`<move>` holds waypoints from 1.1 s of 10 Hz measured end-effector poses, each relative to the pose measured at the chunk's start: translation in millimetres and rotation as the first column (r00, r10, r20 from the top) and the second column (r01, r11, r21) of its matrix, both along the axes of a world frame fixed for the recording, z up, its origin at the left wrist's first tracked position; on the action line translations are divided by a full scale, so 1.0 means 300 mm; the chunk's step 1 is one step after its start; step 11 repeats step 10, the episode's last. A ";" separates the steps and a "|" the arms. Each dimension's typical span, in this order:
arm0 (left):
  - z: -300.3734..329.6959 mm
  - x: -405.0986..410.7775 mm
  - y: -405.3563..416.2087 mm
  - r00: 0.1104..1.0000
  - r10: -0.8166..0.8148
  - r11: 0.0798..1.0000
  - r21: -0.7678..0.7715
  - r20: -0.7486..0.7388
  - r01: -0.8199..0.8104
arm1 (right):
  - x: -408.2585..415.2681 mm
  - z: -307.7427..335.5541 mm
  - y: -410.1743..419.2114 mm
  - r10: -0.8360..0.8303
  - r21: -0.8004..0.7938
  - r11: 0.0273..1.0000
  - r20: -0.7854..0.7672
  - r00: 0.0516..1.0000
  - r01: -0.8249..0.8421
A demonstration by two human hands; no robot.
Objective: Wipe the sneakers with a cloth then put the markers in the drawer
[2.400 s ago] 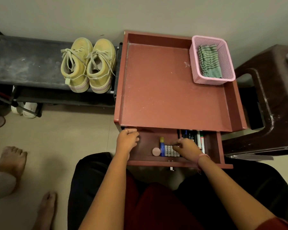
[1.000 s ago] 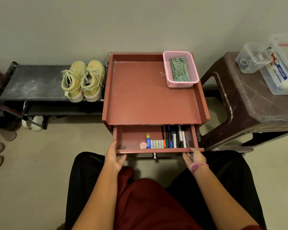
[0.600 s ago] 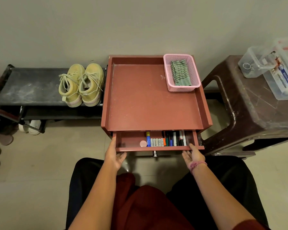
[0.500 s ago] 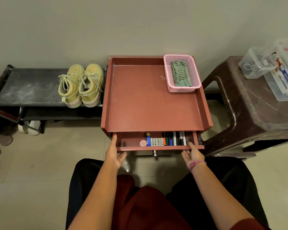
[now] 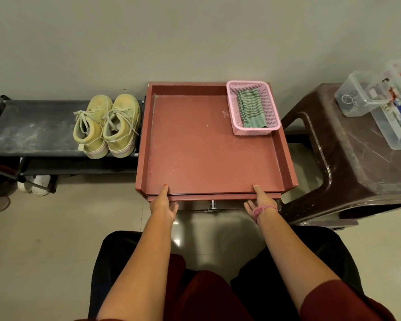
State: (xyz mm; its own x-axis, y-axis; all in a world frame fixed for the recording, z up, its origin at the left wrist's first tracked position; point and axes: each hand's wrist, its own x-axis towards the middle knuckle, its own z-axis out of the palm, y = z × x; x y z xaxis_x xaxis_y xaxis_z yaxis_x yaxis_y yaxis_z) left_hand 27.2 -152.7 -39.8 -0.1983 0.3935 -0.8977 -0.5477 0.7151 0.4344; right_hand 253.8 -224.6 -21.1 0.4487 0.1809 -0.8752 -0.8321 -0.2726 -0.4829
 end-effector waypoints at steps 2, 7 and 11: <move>-0.015 -0.003 0.040 0.996 0.089 0.996 0.022 0.018 -0.090 | 0.005 -0.003 0.055 -0.001 -0.068 0.998 0.013 1.000 0.001; 0.005 0.006 0.014 0.997 0.079 0.996 0.035 -0.019 -0.079 | 0.043 0.014 0.012 0.081 0.054 0.996 -0.079 0.994 -0.077; 0.165 -0.051 -0.073 0.991 -0.128 0.975 0.186 0.029 0.120 | 0.041 0.094 -0.060 0.264 0.029 0.963 0.118 0.957 -0.269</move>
